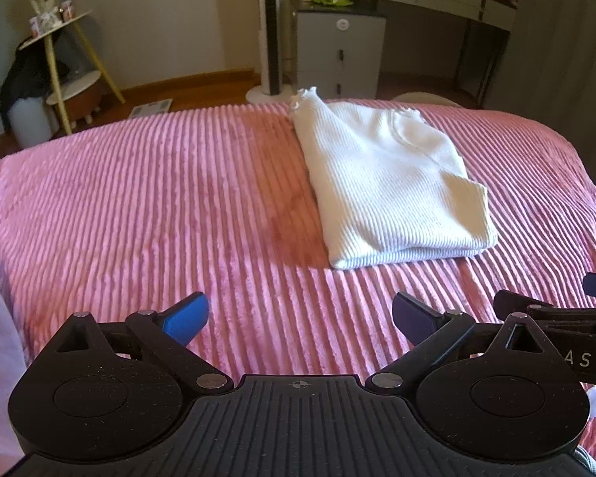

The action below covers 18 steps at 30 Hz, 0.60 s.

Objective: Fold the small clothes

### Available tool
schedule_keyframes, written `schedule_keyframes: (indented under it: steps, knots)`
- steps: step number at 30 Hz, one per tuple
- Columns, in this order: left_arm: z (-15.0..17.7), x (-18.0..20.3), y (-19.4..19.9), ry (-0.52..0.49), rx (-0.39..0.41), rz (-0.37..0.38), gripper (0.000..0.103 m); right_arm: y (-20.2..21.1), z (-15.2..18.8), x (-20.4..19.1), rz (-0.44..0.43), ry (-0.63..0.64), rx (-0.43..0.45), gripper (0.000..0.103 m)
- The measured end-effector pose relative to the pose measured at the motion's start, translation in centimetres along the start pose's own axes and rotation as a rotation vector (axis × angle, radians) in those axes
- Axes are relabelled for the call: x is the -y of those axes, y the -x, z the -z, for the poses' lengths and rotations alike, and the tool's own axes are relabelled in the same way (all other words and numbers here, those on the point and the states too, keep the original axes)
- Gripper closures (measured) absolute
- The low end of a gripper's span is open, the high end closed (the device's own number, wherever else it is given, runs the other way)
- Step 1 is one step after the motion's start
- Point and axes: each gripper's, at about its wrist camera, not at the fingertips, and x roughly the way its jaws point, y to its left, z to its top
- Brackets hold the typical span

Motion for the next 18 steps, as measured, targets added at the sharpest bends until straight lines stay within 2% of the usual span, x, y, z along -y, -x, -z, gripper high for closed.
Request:
schedule_keyframes:
  steps: [18]
  knots:
    - [-0.24, 0.15, 0.57, -0.013, 0.008, -0.005, 0.001, 0.53, 0.0, 0.52, 0.0, -0.024, 0.023, 0.004]
